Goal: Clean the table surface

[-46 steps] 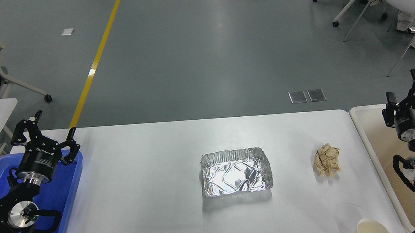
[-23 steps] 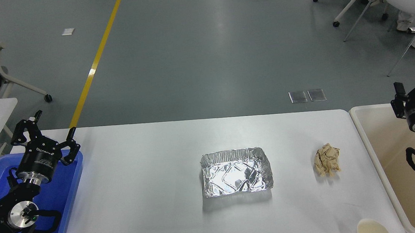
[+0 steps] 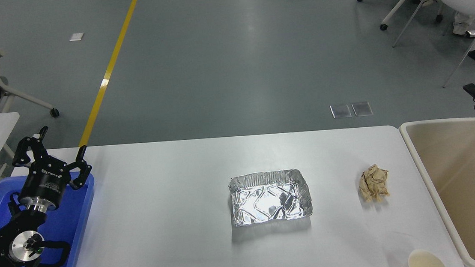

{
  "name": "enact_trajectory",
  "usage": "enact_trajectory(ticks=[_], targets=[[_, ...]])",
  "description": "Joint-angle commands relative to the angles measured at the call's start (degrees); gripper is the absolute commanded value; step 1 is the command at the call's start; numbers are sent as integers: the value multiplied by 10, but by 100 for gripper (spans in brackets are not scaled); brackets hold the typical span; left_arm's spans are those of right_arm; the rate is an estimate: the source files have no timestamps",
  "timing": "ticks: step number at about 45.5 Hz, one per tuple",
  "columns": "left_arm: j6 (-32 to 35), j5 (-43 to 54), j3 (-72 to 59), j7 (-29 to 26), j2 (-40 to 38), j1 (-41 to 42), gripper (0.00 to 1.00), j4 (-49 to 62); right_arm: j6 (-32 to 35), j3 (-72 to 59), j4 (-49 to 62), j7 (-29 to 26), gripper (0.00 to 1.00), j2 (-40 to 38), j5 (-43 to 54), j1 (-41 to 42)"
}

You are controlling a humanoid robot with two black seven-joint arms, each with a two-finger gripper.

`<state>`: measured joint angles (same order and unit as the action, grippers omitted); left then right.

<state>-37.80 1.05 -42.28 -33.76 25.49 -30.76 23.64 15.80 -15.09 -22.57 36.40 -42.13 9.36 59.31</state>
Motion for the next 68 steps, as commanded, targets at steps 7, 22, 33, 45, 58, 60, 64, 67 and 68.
enact_trajectory(ticks=[7, 22, 33, 45, 58, 60, 64, 67, 68], targets=[[-1, 0, 0, 0, 0, 0, 100, 0, 56, -114, -41, -6, 99, -53, 228, 113], [0, 0, 0, 0, 0, 0, 100, 0, 57, -132, -172, -3, 99, -112, 488, 190], [0, 0, 0, 0, 0, 0, 100, 0, 58, -133, -256, -2, 99, -117, 658, 223], [0, 0, 0, 0, 0, 0, 100, -1, 59, -158, -360, 3, 99, -148, 823, 242], [0, 0, 0, 0, 0, 0, 100, 0, 58, -198, -477, 4, 99, -233, 946, 243], [-1, 0, 0, 0, 0, 0, 100, -1, 58, -198, -493, 5, 99, -247, 957, 244], [0, 0, 0, 0, 0, 0, 100, 0, 59, -193, -536, 5, 99, -269, 986, 250], [0, 0, 0, 0, 0, 0, 100, 0, 59, -188, -554, 5, 99, -270, 997, 251], [0, 0, 0, 0, 0, 0, 100, 0, 59, -187, -558, 6, 99, -270, 1000, 251]])
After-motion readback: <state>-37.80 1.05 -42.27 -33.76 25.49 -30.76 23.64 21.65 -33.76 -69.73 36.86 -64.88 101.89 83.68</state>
